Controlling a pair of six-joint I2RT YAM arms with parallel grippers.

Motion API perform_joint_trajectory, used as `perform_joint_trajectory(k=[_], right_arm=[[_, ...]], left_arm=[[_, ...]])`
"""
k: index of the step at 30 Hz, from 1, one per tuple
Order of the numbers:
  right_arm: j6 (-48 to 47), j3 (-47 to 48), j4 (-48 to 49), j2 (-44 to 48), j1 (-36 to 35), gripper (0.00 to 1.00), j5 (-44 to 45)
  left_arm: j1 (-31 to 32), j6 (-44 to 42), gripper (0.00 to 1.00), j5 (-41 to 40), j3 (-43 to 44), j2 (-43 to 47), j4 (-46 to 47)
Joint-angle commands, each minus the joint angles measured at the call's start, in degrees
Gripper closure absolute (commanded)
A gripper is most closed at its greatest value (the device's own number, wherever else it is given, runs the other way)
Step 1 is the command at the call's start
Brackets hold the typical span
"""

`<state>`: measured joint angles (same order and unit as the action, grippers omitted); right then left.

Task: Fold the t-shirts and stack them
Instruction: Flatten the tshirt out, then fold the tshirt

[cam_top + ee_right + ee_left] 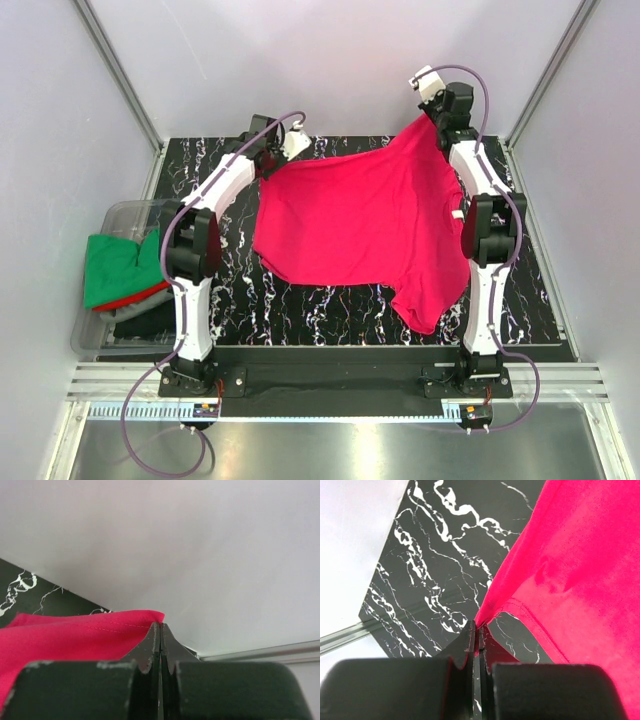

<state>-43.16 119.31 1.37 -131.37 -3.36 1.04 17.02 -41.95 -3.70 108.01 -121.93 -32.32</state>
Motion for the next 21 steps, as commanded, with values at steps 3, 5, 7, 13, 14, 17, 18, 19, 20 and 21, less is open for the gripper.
perform_joint_trajectory(k=[3,5,7,13,14,17,18,19,20,21], right_arm=[[1.1,6.6,1.9,-2.6,0.1,1.0,3.7],[0.4,5.5,1.5,-2.3,0.0,1.0,3.5],[-0.5,2.5,1.6,-1.2,0.0,1.0,3.7],[-0.4,0.0,5.3,0.2,1.7,1.0,7.7],[1.5,1.0,5.2,0.1,1.9,1.0,8.4],[0.6,3.1,3.9,-0.4,2.3,1.0,7.1],[-0.2,3.7,3.2,-1.6,2.3,1.0,7.5],[-0.9,3.8,3.3,-2.1,2.3,1.0,8.1],[-0.5,4.1,3.3,-2.4,2.4,1.0,9.0],[0.4,4.1,2.9,-2.1,2.9,1.0,8.9]], left_arm=[[-0.5,-0.1,1.0,-4.1,-0.1,0.7,9.6],[-0.4,-0.3,1.0,-3.0,-0.2,0.6,9.9],[-0.1,-0.1,1.0,-1.2,-0.8,0.7,9.6],[0.2,3.1,1.0,-2.8,2.9,-1.0,11.7],[0.2,3.5,1.0,-2.5,3.6,-1.0,12.0],[-0.1,4.7,1.0,-1.7,5.2,-1.8,14.6],[-0.1,3.9,1.0,-1.9,6.3,-4.2,12.2],[0.6,3.8,1.0,-3.7,9.3,-5.3,10.7],[0.8,4.2,1.0,-4.7,10.2,-6.0,9.7],[0.8,6.0,1.0,-4.6,9.9,-5.2,9.7]])
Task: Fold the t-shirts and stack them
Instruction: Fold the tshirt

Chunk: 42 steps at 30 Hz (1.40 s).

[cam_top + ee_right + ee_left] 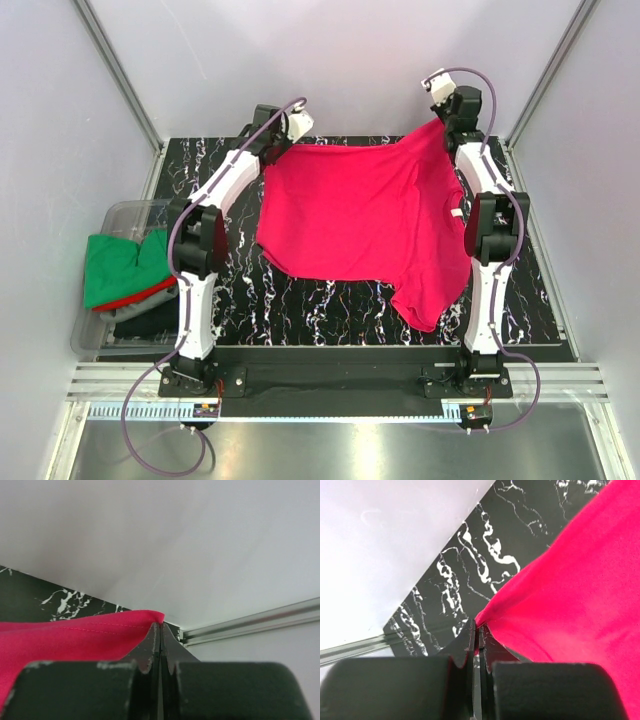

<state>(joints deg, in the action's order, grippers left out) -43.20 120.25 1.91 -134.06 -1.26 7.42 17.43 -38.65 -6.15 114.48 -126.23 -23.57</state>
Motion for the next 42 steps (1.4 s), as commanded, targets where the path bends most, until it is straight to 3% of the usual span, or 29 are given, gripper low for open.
perform_joint_trajectory(k=[1,9,17,25,32,42], right_arm=[[1.6,3.3,1.3,0.8,0.8,1.0,2.0],[0.7,-3.6,-11.2,6.0,0.9,1.0,-1.3],[2.9,-14.9,-12.3,12.5,0.6,1.0,-4.6],[3.2,-7.2,-12.3,8.4,-0.3,1.0,-3.2],[2.1,2.9,-12.5,2.8,-0.4,1.0,-1.4],[1.4,2.8,-12.8,2.0,-0.7,1.0,-0.7]], left_arm=[[-0.1,3.8,1.0,0.4,2.3,-0.1,1.6],[0.5,2.2,1.0,1.2,-4.6,4.0,-1.7],[-1.3,0.9,1.0,-0.4,-12.2,11.4,1.5],[-1.6,2.1,1.0,-1.1,-6.7,8.6,2.6],[-1.7,-2.5,1.0,-2.9,-1.5,2.4,2.3],[-2.8,-1.7,1.0,-2.0,-2.0,1.3,2.4]])
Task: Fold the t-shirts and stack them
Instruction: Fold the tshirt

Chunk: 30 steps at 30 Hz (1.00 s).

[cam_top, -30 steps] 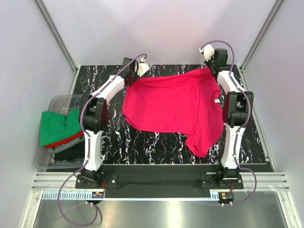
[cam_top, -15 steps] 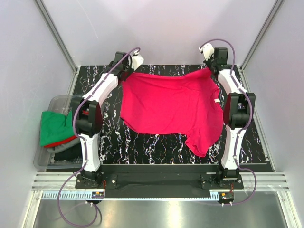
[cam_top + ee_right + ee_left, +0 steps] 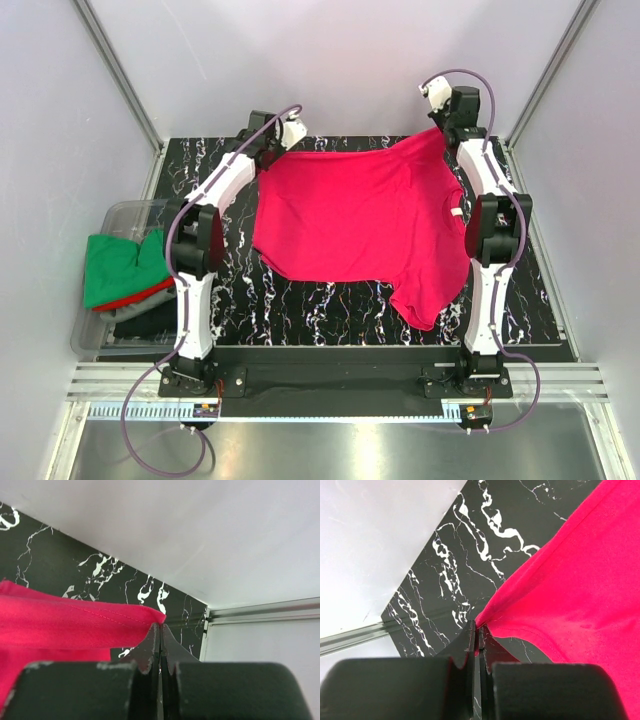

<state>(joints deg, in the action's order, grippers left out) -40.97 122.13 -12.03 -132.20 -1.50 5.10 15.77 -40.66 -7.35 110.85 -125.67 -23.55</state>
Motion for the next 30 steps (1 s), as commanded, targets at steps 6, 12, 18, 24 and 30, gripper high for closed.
perform_joint_trajectory(k=[6,12,18,24,30], right_arm=[[-1.2,-0.4,1.2,2.1,-0.3,1.0,2.4],[-2.2,-9.9,1.3,9.4,-0.3,1.0,1.1],[-2.7,-19.4,3.2,15.3,-0.3,1.0,1.7],[-2.0,-23.4,3.3,19.4,-0.3,1.0,2.2],[-2.4,-28.2,3.3,23.4,-0.3,1.0,2.0]], left_arm=[[-2.2,1.3,1.0,-0.6,1.6,1.4,2.7],[-2.2,1.6,1.0,2.5,-4.0,6.0,2.5],[-2.1,2.1,1.0,3.6,-8.4,7.8,1.9],[-1.9,2.9,1.0,4.4,-10.2,9.2,1.1],[-1.4,2.7,1.0,6.9,-11.7,10.3,-1.8]])
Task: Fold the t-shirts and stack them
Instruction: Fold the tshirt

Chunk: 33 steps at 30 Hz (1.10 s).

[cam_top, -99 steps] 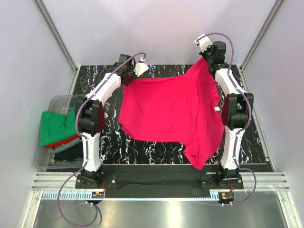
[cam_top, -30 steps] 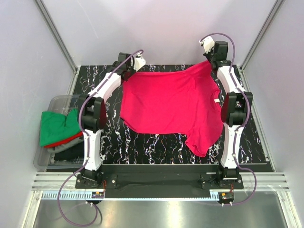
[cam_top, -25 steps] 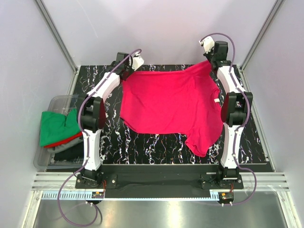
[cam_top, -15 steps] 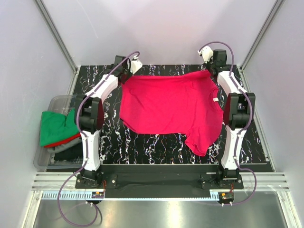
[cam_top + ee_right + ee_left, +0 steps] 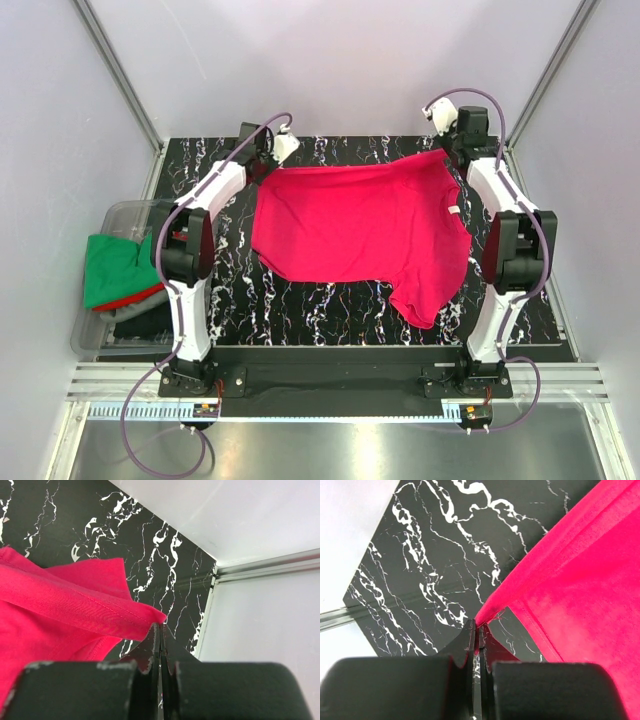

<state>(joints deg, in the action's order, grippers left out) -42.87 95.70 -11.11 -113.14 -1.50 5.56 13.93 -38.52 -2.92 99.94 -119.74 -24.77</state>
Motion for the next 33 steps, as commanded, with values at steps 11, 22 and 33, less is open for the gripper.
perform_joint_trajectory(k=[11,22,33], right_arm=[[2.4,-13.9,2.3,8.3,-0.3,1.0,1.5],[3.6,-24.7,2.2,11.4,-0.3,1.0,1.0],[6.5,-21.2,-4.3,14.5,-0.1,0.45,0.4]], left_arm=[[0.5,1.8,1.0,2.6,-7.5,6.2,-2.6],[0.5,2.8,1.0,2.6,-11.8,5.8,-2.9],[0.5,3.6,0.46,6.8,-14.8,15.3,-6.4]])
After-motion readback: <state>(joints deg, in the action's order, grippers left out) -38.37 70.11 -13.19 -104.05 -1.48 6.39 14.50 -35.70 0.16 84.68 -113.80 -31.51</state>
